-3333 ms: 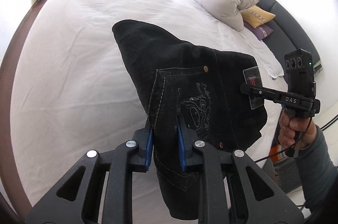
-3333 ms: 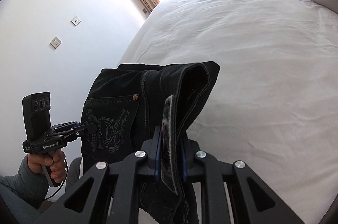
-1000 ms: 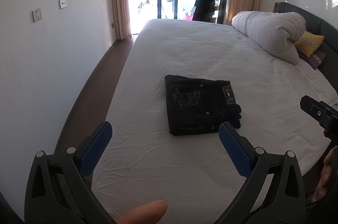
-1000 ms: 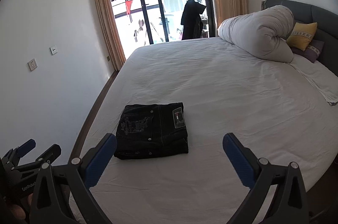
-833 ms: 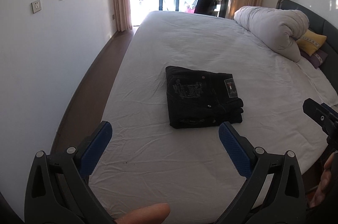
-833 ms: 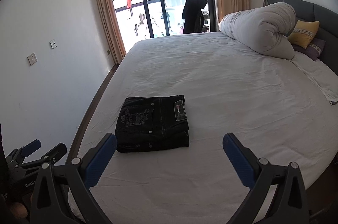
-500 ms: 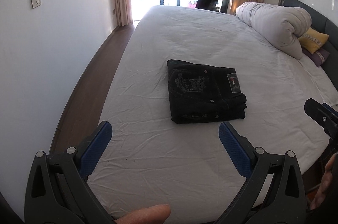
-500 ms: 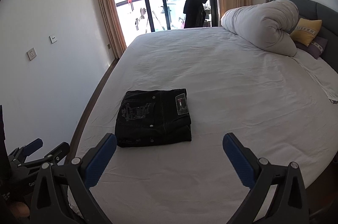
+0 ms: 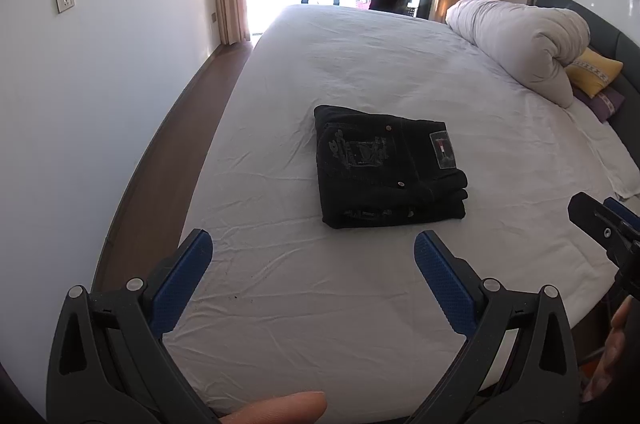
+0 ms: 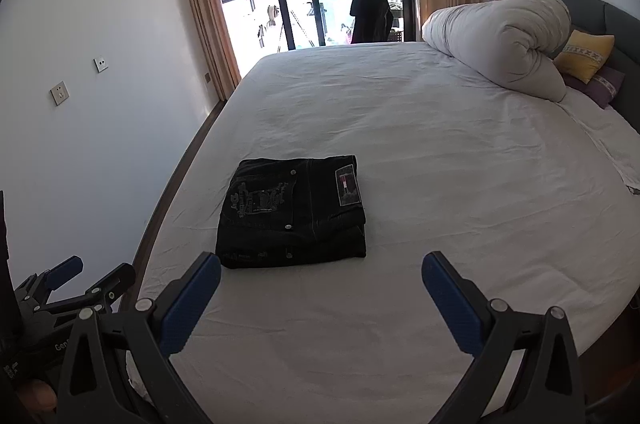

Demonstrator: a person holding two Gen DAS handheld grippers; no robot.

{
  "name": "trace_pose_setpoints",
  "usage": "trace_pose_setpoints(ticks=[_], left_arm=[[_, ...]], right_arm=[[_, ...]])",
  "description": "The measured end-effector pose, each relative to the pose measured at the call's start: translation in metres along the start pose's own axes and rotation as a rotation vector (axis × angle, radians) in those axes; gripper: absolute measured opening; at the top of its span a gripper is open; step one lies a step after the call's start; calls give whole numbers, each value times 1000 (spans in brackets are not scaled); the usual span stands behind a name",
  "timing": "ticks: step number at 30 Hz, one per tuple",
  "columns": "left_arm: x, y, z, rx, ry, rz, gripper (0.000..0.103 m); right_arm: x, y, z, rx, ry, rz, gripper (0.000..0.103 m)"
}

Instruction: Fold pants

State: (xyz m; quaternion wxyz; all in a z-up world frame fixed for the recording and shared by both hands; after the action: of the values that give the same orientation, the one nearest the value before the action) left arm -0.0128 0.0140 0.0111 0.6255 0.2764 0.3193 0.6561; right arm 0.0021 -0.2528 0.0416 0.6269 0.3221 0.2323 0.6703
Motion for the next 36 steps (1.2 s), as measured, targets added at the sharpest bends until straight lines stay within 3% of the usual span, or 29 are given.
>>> trace_pose_setpoints(ticks=[36], left_arm=[[-2, -16, -6, 25, -17, 2, 103]], right_arm=[[-1, -20, -11, 54, -4, 3, 103]])
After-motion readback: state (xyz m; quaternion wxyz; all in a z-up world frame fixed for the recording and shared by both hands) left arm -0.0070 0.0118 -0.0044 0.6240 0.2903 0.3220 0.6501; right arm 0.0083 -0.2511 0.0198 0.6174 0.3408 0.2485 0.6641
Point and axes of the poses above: each gripper's, at about its wrist camera, not at the fingertips, and y roughly against the way its jaws point, x to its left, z to its top, the point moved 4 cm from there along -y, roughly the way its jaws point, and after that the axes turned 2 degrees about x, right-handed, at the moved point
